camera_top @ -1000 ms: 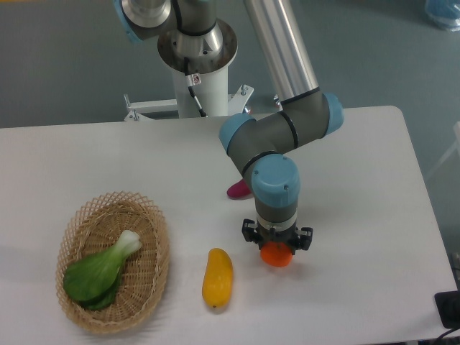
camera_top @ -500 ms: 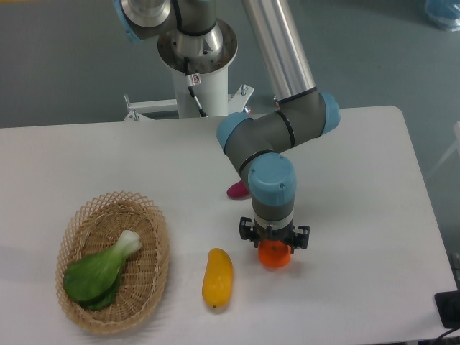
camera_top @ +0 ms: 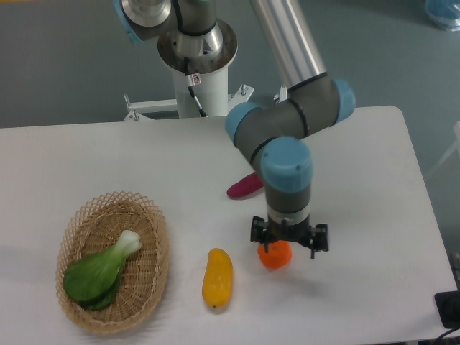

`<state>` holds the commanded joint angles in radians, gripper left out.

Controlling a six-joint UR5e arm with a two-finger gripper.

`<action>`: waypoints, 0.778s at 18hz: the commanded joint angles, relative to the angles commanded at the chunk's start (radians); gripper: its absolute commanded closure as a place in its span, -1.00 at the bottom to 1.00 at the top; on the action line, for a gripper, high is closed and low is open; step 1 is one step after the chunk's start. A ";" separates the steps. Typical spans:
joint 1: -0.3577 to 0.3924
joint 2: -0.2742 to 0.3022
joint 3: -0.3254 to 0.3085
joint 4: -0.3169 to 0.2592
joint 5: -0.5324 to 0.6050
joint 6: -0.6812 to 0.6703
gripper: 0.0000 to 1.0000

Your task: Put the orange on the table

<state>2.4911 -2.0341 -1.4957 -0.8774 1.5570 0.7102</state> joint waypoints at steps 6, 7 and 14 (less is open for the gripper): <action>0.061 0.054 0.101 -0.194 -0.017 0.122 -1.00; 0.074 0.060 0.112 -0.237 -0.020 0.170 -1.00; 0.141 0.103 0.222 -0.483 -0.026 0.414 -1.00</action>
<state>2.6322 -1.9313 -1.2735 -1.3600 1.5309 1.1241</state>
